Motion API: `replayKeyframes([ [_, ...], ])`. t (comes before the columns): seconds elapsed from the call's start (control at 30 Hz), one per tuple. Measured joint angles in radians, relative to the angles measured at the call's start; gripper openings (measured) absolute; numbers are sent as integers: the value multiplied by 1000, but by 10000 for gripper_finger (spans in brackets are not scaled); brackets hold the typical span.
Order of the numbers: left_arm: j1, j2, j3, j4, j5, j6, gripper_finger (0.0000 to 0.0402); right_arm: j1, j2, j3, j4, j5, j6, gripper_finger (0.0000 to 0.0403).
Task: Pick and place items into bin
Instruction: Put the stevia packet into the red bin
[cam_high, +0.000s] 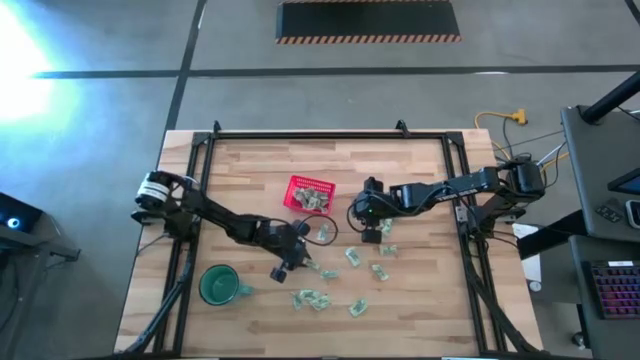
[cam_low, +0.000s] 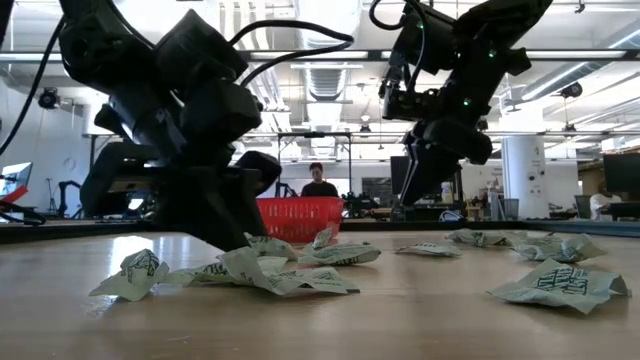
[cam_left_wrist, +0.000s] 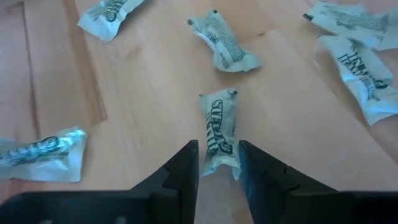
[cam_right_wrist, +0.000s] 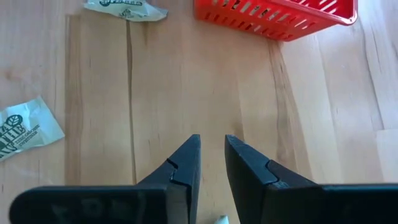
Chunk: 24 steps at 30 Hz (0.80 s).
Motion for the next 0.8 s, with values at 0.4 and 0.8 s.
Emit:
replayKeyframes([
  [0.4,4,-19,0,-34,-69,5,7,0,0,-4,2,6,-7,59],
  [0.8,3,-183,-10,-29,-572,5,8,-1,0,-6,19,7,-10,59],
])
